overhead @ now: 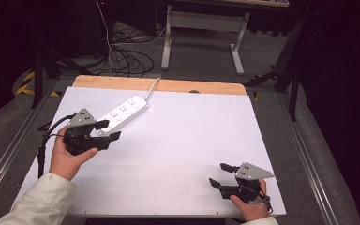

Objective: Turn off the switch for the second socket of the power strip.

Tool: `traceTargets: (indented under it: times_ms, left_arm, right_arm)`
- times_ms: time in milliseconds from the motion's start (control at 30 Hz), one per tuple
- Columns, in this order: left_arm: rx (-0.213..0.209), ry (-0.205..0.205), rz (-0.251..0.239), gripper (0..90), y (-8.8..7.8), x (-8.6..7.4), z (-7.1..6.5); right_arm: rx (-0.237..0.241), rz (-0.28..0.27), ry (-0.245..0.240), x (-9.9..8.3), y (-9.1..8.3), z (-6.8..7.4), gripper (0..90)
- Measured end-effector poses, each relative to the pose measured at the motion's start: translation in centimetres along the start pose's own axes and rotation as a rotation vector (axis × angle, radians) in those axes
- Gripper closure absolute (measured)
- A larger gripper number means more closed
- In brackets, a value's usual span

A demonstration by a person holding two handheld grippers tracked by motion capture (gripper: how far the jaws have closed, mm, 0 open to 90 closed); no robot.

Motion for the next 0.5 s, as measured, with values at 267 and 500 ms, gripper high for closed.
traceTargets:
  times_ms: [267,500]
  left_arm:
    - [-0.034,-0.007,0.023,51.6,1.2,2.0,0.8]
    - [-0.027,-0.024,0.026,64.6,2.5,3.5,1.9]
  right_arm:
    - [-0.005,0.007,0.004,-0.3,-0.2,0.1,31.3]
    - [-0.023,0.005,0.007,-0.6,-0.7,0.1,31.2]
Point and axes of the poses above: each handheld gripper's, and its own axes: y roughly forward along the jaws, x roughly out of its top, z roughly to its left, the point moved 7 cm from there along y, roughly forward along the jaws, and after that the axes turned 8 degrees about -y, right-handed, at the moved point
